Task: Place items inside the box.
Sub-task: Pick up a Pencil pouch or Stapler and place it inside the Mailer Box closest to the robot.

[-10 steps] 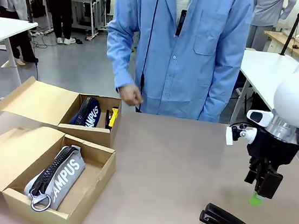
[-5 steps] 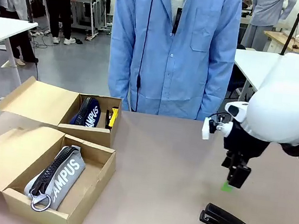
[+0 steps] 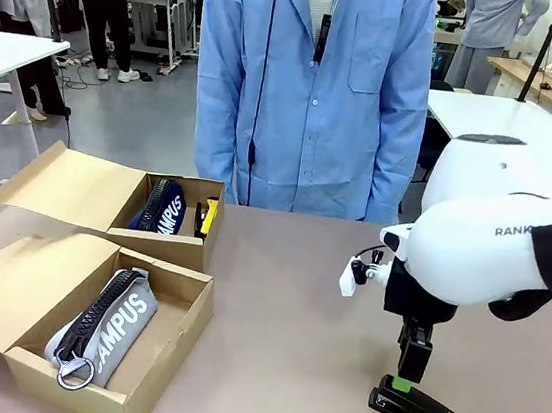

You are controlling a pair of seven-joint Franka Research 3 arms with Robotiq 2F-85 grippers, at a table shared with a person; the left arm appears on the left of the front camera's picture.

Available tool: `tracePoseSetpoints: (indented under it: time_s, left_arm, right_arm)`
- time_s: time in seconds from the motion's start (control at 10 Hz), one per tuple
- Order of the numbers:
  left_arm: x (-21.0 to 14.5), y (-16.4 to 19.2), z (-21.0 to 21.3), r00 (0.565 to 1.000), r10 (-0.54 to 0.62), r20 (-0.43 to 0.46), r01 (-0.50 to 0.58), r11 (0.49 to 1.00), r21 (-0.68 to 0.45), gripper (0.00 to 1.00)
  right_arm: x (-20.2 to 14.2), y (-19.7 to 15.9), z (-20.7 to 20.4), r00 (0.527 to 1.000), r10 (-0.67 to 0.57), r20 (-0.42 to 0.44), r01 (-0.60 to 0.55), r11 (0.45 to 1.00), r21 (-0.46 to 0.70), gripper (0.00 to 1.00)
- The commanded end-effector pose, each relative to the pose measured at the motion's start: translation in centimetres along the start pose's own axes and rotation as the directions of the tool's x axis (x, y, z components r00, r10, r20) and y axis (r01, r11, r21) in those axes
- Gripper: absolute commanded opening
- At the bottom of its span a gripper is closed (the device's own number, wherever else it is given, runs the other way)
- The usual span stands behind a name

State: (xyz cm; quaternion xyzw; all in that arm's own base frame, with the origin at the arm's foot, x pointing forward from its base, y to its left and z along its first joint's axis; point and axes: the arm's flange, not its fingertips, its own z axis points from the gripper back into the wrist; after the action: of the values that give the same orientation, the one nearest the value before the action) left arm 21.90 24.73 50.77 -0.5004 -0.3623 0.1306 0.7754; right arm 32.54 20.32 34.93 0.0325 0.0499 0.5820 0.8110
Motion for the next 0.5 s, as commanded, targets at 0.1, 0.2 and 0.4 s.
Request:
tracePoseSetpoints:
  time_s: [0.1,0.2,0.4]
  left_arm:
    - [0.0,-0.2,-0.1,1.0,-0.016,0.012,0.016,1.0,-0.022,1.0]
    - [0.0,-0.2,-0.1,1.0,-0.016,0.012,0.016,1.0,-0.022,1.0]
    - [0.0,-0.2,-0.1,1.0,-0.016,0.012,0.016,1.0,-0.022,1.0]
  right_arm:
    - [-5.7,5.9,-6.2,0.995,-0.044,-0.086,0.04,0.998,-0.041,1.0]
    - [-5.8,6.4,-7.0,0.993,-0.04,-0.107,0.036,0.999,-0.037,1.0]
    - [-6.3,7.0,-8.0,0.987,-0.048,-0.155,0.043,0.998,-0.039,1.0]
